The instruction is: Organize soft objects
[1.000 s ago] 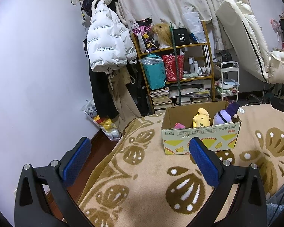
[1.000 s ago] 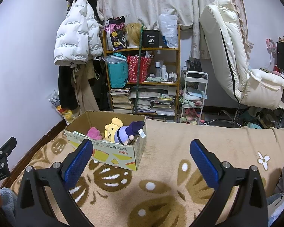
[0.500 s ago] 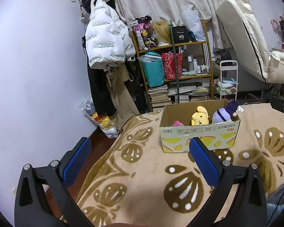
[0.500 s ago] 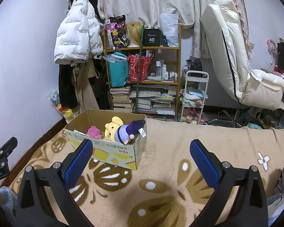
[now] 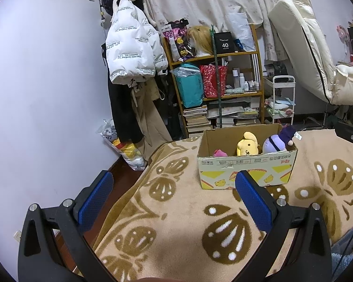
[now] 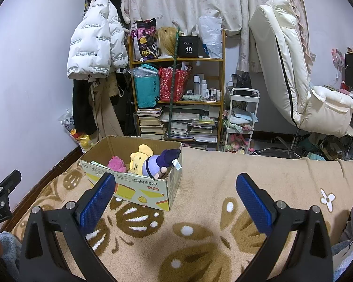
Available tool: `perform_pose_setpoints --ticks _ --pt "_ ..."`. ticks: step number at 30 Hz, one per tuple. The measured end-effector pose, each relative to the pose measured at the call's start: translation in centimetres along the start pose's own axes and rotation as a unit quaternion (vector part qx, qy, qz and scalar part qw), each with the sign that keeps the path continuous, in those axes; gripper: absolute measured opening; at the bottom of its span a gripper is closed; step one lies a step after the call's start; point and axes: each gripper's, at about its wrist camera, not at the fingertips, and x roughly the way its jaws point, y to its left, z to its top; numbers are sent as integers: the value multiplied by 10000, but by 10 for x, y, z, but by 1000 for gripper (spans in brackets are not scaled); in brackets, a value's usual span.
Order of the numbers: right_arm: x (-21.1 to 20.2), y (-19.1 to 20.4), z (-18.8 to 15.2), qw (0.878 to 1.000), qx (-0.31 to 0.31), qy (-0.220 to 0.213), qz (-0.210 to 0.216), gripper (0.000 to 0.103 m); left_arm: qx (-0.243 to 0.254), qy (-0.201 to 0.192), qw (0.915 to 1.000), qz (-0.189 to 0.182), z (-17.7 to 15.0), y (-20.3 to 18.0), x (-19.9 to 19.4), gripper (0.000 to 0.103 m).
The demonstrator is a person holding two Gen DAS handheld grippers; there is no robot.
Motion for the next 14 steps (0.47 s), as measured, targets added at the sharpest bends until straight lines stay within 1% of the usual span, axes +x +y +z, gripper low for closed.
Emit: perform_pose_setpoints --ticks 14 --pt "0 0 1 10000 -1 2 3 103 111 -43 9999 26 1 -1 0 102"
